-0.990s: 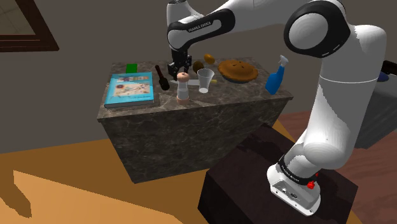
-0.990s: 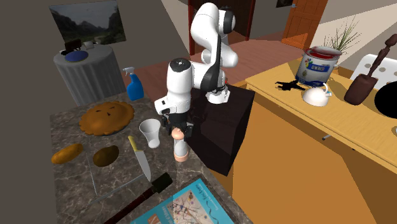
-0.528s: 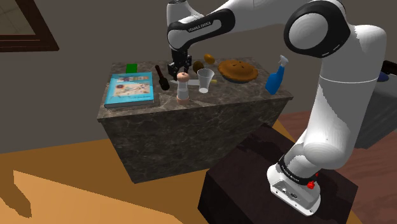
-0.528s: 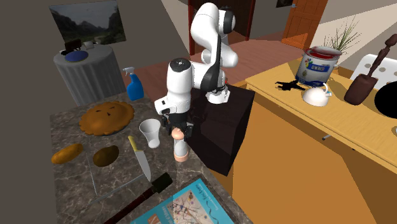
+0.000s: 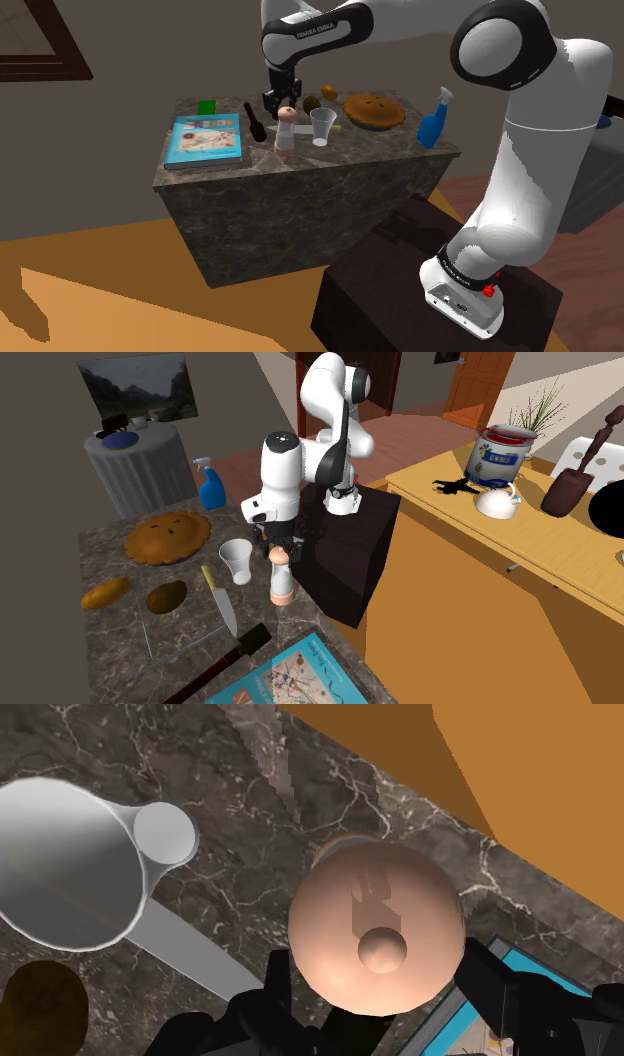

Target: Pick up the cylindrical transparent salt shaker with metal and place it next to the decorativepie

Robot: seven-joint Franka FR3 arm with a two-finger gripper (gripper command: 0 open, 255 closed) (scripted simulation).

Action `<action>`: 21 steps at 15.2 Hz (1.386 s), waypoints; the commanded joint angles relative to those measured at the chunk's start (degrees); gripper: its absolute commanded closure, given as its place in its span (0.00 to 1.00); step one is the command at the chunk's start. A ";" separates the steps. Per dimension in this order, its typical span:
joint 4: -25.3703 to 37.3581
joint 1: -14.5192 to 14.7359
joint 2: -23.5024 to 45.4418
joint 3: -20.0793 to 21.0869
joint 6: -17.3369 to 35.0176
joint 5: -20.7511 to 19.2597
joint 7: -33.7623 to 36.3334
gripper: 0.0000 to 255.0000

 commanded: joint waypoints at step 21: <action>15.07 0.26 -1.34 0.20 -16.33 0.64 -1.65 1.00</action>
